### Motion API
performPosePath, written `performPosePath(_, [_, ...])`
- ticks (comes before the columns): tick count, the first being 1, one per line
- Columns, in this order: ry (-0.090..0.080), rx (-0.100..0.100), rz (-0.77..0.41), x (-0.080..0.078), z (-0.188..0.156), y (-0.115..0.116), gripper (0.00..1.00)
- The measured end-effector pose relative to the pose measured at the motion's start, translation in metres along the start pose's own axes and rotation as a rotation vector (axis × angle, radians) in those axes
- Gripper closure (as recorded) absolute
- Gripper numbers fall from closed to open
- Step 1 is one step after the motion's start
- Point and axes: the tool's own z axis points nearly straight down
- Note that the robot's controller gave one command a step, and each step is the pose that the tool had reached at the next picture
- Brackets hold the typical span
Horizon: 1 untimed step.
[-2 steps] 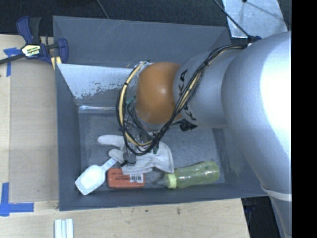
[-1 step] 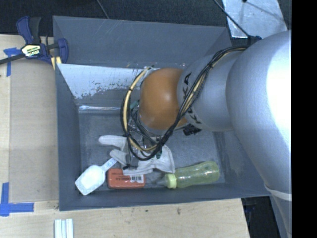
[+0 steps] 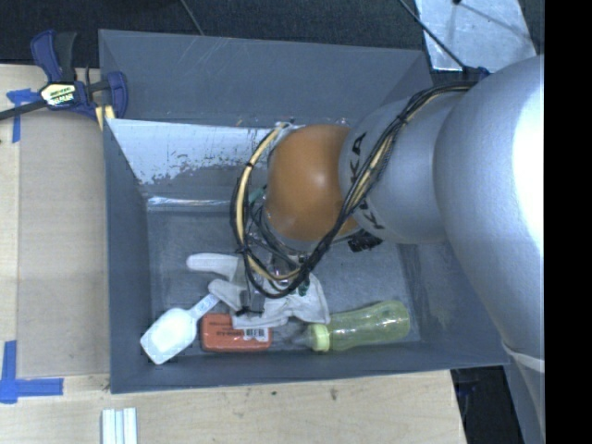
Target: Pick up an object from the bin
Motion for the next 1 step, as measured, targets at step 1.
performPosePath(1, [0.013,0.004,-0.026,-0.0038,-0.0153,-0.0320,0.00])
